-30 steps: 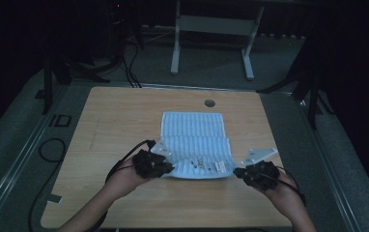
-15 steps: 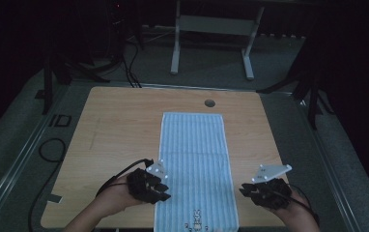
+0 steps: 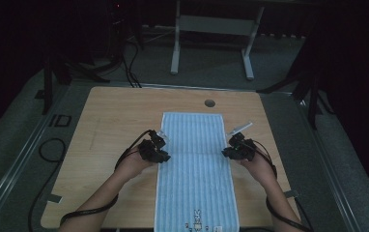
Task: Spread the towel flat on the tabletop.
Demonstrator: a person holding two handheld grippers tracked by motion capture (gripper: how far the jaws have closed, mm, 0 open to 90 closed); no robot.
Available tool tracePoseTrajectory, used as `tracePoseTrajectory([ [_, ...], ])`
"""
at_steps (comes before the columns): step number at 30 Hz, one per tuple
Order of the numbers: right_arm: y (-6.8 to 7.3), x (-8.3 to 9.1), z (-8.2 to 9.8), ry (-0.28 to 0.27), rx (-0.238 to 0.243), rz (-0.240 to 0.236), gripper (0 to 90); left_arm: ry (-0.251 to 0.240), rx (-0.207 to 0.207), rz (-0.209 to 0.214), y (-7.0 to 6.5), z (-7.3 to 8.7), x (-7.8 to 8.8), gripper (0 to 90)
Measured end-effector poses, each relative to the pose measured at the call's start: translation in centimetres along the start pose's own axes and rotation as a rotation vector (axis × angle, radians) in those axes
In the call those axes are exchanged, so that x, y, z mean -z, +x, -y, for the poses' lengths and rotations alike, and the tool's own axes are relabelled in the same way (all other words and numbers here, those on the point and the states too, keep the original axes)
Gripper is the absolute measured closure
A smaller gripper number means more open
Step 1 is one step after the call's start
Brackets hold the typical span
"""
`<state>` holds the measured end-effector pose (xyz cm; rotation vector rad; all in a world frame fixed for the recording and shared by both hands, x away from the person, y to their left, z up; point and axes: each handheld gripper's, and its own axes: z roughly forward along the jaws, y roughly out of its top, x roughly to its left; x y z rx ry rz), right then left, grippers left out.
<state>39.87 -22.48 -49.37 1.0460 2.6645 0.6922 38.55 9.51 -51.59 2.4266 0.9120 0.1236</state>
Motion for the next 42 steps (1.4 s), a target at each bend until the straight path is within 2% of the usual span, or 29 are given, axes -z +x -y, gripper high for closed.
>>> tracePoseTrajectory([
  [2,-0.6,-1.4,-0.8,0.026,-0.018,0.011,77.7,0.022,0.028,-0.012,0.9,0.0,-0.9,74.2],
  [3,-0.6,-1.4,-0.8,0.026,-0.018,0.011,77.7,0.022,0.028,-0.012,0.9,0.0,-0.9,74.1],
  [4,-1.2,-3.1,-1.7,0.091,-0.016,0.035,77.5,0.039,0.050,-0.017,1.5,-0.1,-1.7,74.2],
  [5,-1.4,-3.5,-1.9,0.113,-0.016,0.036,77.5,0.034,0.058,-0.013,1.6,-0.2,-1.8,74.1],
  [7,-1.8,-4.3,-2.4,0.151,-0.017,0.041,77.4,0.039,0.055,-0.021,1.6,-0.5,-1.9,74.2],
  [12,-2.6,-4.9,-3.3,0.199,-0.035,0.029,76.1,0.045,0.047,-0.035,1.6,-1.2,-2.3,71.9],
  [14,-2.9,-5.0,-3.4,0.202,-0.036,0.033,76.1,0.044,0.048,-0.035,1.6,-1.3,-2.4,71.8],
  [16,-3.8,-5.0,-3.4,0.201,-0.071,0.025,76.1,0.048,0.038,-0.035,1.7,-1.9,-2.7,71.0],
  [20,-5.0,-4.8,-3.1,0.190,-0.110,0.024,76.2,0.040,0.025,-0.029,1.8,-2.7,-3.2,70.9],
  [24,-5.8,-4.7,-2.8,0.185,-0.111,0.044,76.1,0.018,0.024,-0.022,2.2,-3.5,-3.8,70.9],
  [27,-6.6,-4.6,-2.5,0.167,-0.149,0.038,76.2,0.014,0.028,-0.027,2.0,-3.8,-4.0,69.7],
  [32,-7.1,-4.6,-2.6,0.172,-0.138,0.028,75.9,0.028,0.014,-0.029,1.6,-4.0,-4.1,67.5],
  [34,-7.2,-4.6,-2.6,0.172,-0.150,0.019,73.6,0.030,0.025,-0.024,1.5,-4.0,-4.0,66.6],
  [36,-7.1,-4.3,-2.6,0.162,-0.156,0.009,70.4,0.041,0.017,-0.018,1.3,-4.0,-3.7,62.7],
  [38,-7.1,-3.9,-2.4,0.138,-0.160,0.006,63.7,0.041,0.010,-0.034,1.3,-3.9,-3.2,62.4],
  [42,-7.5,-2.7,-1.9,0.125,-0.164,0.023,59.4,0.038,0.032,-0.057,1.9,-3.6,-2.3,58.9],
])
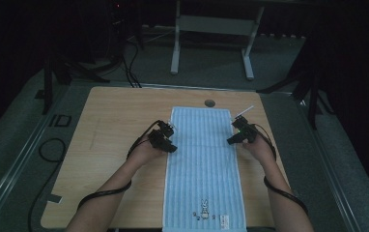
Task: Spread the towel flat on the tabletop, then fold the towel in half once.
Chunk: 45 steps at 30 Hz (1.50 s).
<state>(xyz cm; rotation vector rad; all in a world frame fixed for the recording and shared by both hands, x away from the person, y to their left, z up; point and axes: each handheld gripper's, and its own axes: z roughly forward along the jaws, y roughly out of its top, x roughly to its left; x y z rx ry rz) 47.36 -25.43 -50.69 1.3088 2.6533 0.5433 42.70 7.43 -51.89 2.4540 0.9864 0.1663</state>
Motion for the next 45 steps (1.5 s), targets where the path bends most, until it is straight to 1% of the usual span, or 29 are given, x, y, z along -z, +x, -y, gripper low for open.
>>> tracePoseTrajectory([
  [3,-0.4,0.9,0.5,-0.018,-0.013,0.004,58.7,-0.013,0.032,-0.020,0.7,0.2,0.5,57.9],
  [4,-0.5,1.1,0.6,-0.026,-0.015,0.005,57.8,-0.018,0.044,-0.025,0.8,0.2,0.7,53.6],
  [5,-0.7,1.3,0.7,-0.030,-0.017,0.007,57.5,-0.018,0.052,-0.033,1.0,0.2,0.9,51.4],
  [6,-0.8,1.4,0.8,-0.028,-0.022,0.007,57.4,-0.023,0.059,-0.037,1.1,0.2,1.0,51.4],
  [7,-1.0,1.5,0.9,-0.026,-0.025,0.011,56.8,-0.027,0.062,-0.036,1.2,0.2,1.0,51.2],
  [8,-1.1,1.5,0.9,-0.026,-0.028,0.013,56.5,-0.029,0.066,-0.038,1.3,0.1,1.0,48.4],
  [10,-1.5,1.5,0.8,-0.022,-0.047,0.013,56.5,-0.012,0.060,-0.060,1.5,-0.1,0.8,47.0],
  [12,-1.8,1.2,0.4,-0.007,-0.067,0.009,56.2,0.003,0.043,-0.097,1.5,-0.5,0.5,47.0],
  [13,-1.9,1.0,0.2,-0.004,-0.069,0.012,55.2,0.006,0.044,-0.099,1.7,-0.7,0.4,47.0],
  [16,-2.2,0.3,-0.6,0.002,-0.089,0.023,52.7,-0.016,0.092,-0.085,2.5,-1.2,0.0,47.0],
  [18,-2.4,-0.2,-1.1,0.008,-0.109,0.030,52.4,-0.018,0.121,-0.092,3.1,-1.4,-0.4,47.0],
  [20,-2.6,-0.7,-1.4,0.021,-0.127,0.026,52.4,-0.017,0.137,-0.104,3.5,-1.5,-0.9,47.1],
  [21,-2.6,-0.7,-1.4,0.021,-0.127,0.026,52.4,-0.017,0.137,-0.104,3.5,-1.5,-0.9,47.0],
  [22,-2.6,-0.9,-1.6,0.027,-0.135,0.026,52.4,-0.009,0.147,-0.105,3.8,-1.6,-1.3,47.0],
  [25,-2.3,-1.6,-2.0,0.055,-0.129,0.048,53.1,-0.005,0.156,-0.111,4.0,-1.6,-1.8,47.1],
  [28,-2.1,-2.0,-2.0,0.075,-0.117,0.062,53.8,-0.005,0.147,-0.109,3.9,-1.8,-2.2,48.4],
  [29,-1.9,-2.2,-2.0,0.076,-0.091,0.070,57.3,-0.009,0.139,-0.112,3.7,-1.8,-2.3,49.2],
  [30,-1.7,-2.2,-2.0,0.078,-0.092,0.067,60.8,-0.012,0.132,-0.110,3.6,-1.9,-2.4,50.0],
  [32,-1.4,-2.2,-2.1,0.080,-0.074,0.067,67.4,-0.009,0.130,-0.107,3.5,-2.1,-2.4,52.4],
  [33,-1.3,-2.2,-2.2,0.082,-0.071,0.065,70.8,-0.012,0.121,-0.100,3.3,-2.2,-2.5,55.3],
  [35,-1.0,-2.2,-2.2,0.082,-0.062,0.064,79.2,-0.018,0.120,-0.091,3.0,-2.4,-2.6,64.3],
  [36,-0.9,-2.2,-2.3,0.082,-0.058,0.060,83.2,-0.021,0.109,-0.069,2.9,-2.4,-2.6,71.8],
  [37,-0.7,-2.3,-2.3,0.083,-0.052,0.059,86.0,-0.026,0.096,-0.061,2.7,-2.5,-2.7,79.7],
  [38,-0.5,-2.3,-2.3,0.086,-0.041,0.065,86.7,-0.032,0.103,-0.055,2.6,-2.5,-2.8,86.9],
  [39,-0.5,-2.3,-2.3,0.086,-0.041,0.065,86.7,-0.032,0.103,-0.055,2.6,-2.5,-2.8,89.2],
  [40,-0.4,-2.3,-2.4,0.085,-0.039,0.071,86.7,-0.032,0.103,-0.055,2.6,-2.5,-2.8,89.2],
  [41,-0.4,-2.2,-2.3,0.079,-0.044,0.069,87.8,-0.049,0.112,-0.060,2.6,-2.6,-2.5,89.7],
  [44,-0.5,-1.4,-2.3,0.052,-0.044,0.060,87.9,-0.093,0.128,-0.035,2.8,-2.6,-1.2,89.9],
  [45,-0.5,-1.0,-2.3,0.038,-0.048,0.056,87.9,-0.102,0.125,-0.030,2.8,-2.6,-0.6,89.9],
])
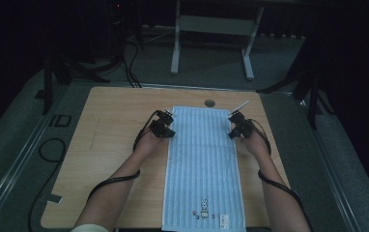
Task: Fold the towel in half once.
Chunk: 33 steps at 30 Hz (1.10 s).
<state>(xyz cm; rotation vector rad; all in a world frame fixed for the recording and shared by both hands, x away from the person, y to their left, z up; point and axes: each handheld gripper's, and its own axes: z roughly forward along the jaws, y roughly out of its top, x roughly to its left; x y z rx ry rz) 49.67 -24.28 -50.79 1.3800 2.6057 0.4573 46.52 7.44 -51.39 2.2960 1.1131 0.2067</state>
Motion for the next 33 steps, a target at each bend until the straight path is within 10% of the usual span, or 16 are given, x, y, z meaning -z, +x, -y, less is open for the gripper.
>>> tracePoseTrajectory([
  [9,0.3,1.7,0.1,-0.019,0.025,-0.016,87.9,0.007,-0.051,-0.009,-0.3,0.2,0.4,87.0],
  [12,0.4,1.3,0.1,-0.008,0.031,-0.018,87.9,0.053,-0.048,-0.041,-0.5,0.3,-1.4,63.2],
  [16,0.5,1.0,0.0,0.004,0.040,-0.016,87.9,0.074,-0.056,-0.063,-0.7,0.3,-2.3,52.7],
  [20,0.4,1.0,0.0,0.005,0.038,-0.015,87.9,0.059,-0.064,-0.058,-1.1,0.2,-2.5,56.3],
  [24,0.4,0.9,0.0,0.007,0.037,-0.017,87.8,0.059,-0.084,-0.026,-1.6,0.1,-2.5,85.4],
  [33,0.2,2.8,0.9,-0.051,0.036,-0.034,87.9,-0.071,-0.048,0.002,-1.6,0.1,1.4,88.5],
])
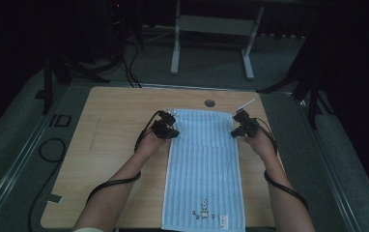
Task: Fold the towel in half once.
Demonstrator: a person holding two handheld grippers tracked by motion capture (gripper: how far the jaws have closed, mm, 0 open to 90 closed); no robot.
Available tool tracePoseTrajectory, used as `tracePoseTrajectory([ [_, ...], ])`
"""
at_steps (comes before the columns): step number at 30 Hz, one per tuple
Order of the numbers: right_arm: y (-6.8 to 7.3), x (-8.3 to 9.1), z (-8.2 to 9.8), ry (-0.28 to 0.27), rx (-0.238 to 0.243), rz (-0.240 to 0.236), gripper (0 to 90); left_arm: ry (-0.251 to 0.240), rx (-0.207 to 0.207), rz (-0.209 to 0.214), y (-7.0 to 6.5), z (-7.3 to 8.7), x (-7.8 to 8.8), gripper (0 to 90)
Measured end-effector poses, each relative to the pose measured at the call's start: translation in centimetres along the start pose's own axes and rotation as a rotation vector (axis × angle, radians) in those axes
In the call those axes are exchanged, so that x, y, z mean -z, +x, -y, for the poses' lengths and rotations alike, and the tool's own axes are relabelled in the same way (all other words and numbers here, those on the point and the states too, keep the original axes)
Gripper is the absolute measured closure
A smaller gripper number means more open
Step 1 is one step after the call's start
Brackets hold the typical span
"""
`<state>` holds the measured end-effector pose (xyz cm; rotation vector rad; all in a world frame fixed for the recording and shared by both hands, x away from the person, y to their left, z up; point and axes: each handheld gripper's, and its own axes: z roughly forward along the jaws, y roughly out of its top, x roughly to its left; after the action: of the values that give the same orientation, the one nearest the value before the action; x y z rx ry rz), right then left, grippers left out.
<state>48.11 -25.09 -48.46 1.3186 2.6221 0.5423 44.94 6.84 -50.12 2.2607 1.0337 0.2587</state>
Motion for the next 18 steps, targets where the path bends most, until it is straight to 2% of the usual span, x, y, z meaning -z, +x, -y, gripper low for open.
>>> tracePoseTrajectory([
  [1,0.1,0.3,0.2,-0.008,0.001,-0.002,87.9,-0.012,0.004,0.014,0.0,0.0,0.6,88.5],
  [3,0.4,1.0,0.5,-0.019,0.013,0.004,87.8,-0.026,-0.003,0.000,-0.3,0.1,1.9,88.5],
  [5,0.8,1.7,1.0,-0.033,0.025,-0.007,87.9,-0.031,-0.009,0.017,-0.6,0.4,3.1,88.4],
  [9,1.9,3.1,2.5,-0.081,0.049,-0.040,87.8,-0.027,-0.020,0.000,-1.6,2.0,4.7,88.2],
  [10,2.3,3.2,2.8,-0.083,0.060,-0.047,87.8,-0.017,-0.030,0.009,-1.9,2.6,4.9,88.2],
  [12,3.1,3.3,3.6,-0.083,0.081,-0.050,87.8,-0.008,-0.033,0.022,-2.6,3.8,5.1,88.1],
  [15,4.3,2.8,4.8,-0.064,0.110,-0.058,87.8,0.031,-0.034,0.060,-3.5,5.6,4.7,87.8],
  [17,4.9,2.3,5.6,-0.054,0.102,-0.083,87.5,0.077,-0.051,0.106,-4.0,6.6,4.5,86.7],
  [18,5.2,1.9,6.1,-0.034,0.113,-0.095,86.0,0.088,-0.055,0.102,-4.2,7.0,4.5,85.5],
])
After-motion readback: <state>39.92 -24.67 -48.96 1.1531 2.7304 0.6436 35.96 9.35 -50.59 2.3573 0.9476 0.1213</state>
